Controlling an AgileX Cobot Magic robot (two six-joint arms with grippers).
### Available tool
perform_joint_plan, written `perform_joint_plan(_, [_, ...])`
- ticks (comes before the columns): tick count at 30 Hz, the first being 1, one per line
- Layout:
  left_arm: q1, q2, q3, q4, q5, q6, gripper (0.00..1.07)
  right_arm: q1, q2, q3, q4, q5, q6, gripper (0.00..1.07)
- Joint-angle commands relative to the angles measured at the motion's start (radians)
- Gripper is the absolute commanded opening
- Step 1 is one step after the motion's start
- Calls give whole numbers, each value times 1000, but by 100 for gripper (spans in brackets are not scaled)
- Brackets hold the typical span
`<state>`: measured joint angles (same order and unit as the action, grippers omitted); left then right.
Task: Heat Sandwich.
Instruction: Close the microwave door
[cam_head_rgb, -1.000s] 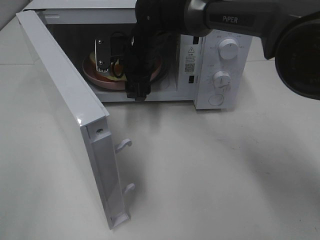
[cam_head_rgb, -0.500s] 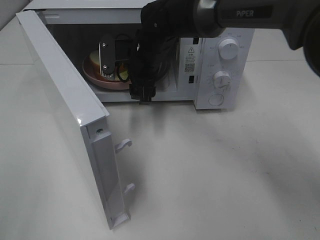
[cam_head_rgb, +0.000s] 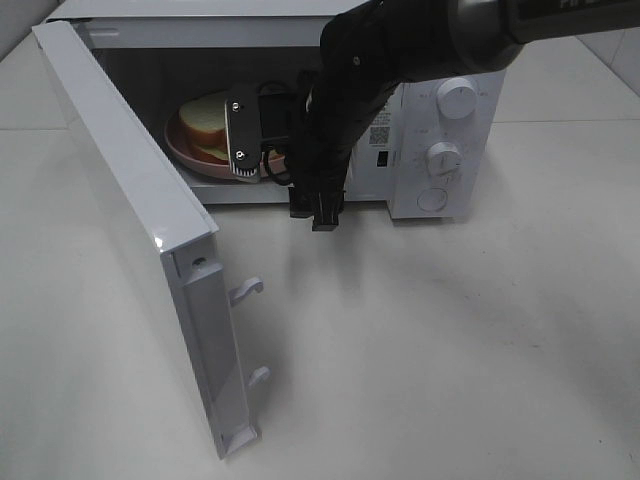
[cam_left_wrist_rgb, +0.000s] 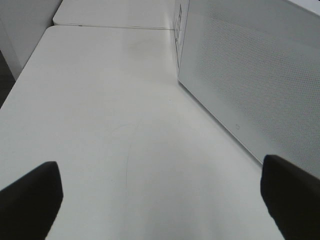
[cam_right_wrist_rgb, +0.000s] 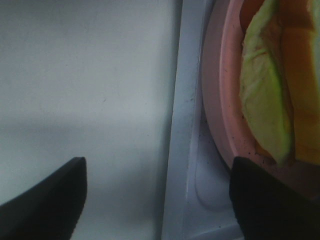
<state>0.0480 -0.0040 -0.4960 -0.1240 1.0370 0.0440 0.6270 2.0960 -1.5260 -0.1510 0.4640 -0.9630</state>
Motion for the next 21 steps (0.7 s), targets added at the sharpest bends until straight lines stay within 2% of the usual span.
perform_joint_plan(1, [-4,-29,2,-1,-3,-5,101,4,-40,28,-5,-15,25,76])
perform_joint_plan(21, [-4,-29,2,-1,-3,-5,101,16,-268,276,-1,-10,179,76])
